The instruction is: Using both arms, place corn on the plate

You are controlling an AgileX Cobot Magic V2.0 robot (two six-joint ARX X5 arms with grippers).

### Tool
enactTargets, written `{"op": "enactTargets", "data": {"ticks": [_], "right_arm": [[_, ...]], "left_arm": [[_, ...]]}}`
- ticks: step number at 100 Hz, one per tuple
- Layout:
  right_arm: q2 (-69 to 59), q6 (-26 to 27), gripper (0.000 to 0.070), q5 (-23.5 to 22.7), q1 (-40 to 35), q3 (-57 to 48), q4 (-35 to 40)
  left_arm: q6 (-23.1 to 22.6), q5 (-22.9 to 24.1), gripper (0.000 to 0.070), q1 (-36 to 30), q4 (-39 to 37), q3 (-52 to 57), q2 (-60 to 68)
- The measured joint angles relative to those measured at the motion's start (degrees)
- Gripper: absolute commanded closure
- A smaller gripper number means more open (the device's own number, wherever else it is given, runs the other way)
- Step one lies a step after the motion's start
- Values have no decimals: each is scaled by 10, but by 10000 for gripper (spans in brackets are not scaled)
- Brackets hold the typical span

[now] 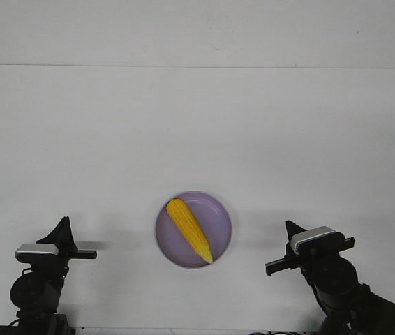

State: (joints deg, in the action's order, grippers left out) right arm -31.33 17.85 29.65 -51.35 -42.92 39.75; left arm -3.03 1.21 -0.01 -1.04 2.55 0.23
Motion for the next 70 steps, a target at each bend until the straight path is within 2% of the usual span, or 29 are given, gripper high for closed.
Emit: {"op": "enactTargets", "data": {"ticks": [70], "right_arm": [[0,0,691,0,0,0,-1]], "left_arm": [[-16,2,686,0,-14,-5,0]]}}
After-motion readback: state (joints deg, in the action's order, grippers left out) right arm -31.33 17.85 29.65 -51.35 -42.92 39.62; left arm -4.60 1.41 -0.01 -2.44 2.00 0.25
